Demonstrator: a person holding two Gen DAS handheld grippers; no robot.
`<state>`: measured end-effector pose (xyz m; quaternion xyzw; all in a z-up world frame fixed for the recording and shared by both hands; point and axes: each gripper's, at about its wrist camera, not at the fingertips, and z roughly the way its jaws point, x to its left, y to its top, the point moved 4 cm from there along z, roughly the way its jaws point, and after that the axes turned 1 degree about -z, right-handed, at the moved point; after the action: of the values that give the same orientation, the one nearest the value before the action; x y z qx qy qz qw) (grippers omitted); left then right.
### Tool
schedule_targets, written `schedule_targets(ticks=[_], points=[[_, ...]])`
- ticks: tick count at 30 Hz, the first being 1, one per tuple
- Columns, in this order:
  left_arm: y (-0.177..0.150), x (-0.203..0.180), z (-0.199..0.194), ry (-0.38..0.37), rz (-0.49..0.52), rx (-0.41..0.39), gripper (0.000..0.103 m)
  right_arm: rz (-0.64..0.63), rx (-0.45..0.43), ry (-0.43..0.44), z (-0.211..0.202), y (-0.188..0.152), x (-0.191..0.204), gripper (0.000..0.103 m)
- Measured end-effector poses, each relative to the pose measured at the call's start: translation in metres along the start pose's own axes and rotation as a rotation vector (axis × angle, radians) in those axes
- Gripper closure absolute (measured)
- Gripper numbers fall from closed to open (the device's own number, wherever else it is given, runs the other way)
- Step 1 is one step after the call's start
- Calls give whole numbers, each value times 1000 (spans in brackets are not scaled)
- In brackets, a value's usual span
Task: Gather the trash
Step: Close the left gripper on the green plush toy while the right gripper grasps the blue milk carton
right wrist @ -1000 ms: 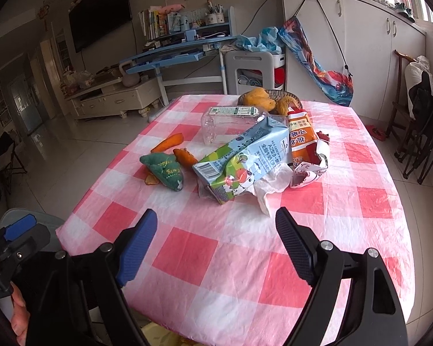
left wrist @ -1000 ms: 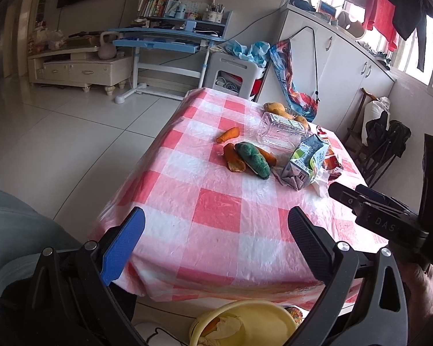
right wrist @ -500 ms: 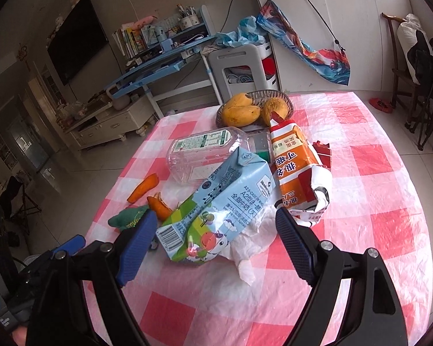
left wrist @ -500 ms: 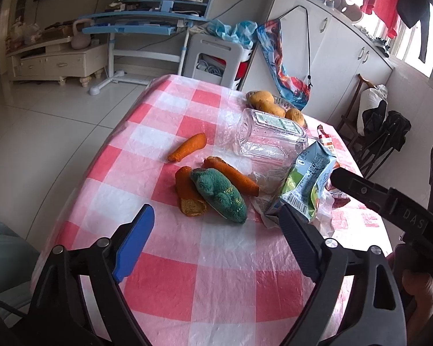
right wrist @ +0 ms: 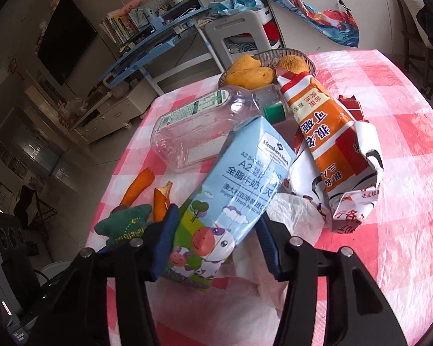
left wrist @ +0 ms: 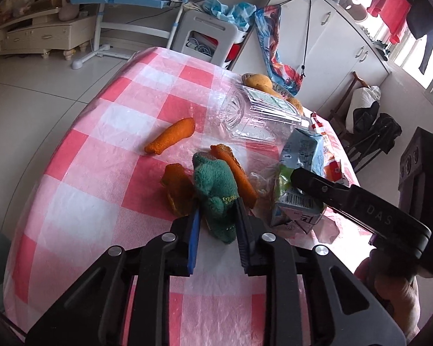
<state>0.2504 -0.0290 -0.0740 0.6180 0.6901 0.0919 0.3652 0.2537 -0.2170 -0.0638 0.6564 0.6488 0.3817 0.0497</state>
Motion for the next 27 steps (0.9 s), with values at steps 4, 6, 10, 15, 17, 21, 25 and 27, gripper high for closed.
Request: schedule_targets(ticks=[4,6,10,15,17,21,25,27], points=[[-16,9,-22,-42,0,23,82,-1,-1,36,-13,-9,3,71],[-26,12,-34,-51,3,31,82,-6,4,54,-18,-14,6,71],[-45,16,-51,-37,23,44,82,-37,26,92,-31,-25,14,71],[-56,22,-51,16,40,51,71,-65,55,63,-31,-35,15,71],[-56,23,-49,29,40,45,65,-65,66,61,-31,-41,15,71],[-59,19,-48,33,67,31,70,-95,69,41,-30,-46,20,71],[-63,8,-55,28,122,8,80,-84,42,48,-33,-49,19,71],[-65,4,-61,10,130,-10,81,-83,17,61,-39,-51,20,71]])
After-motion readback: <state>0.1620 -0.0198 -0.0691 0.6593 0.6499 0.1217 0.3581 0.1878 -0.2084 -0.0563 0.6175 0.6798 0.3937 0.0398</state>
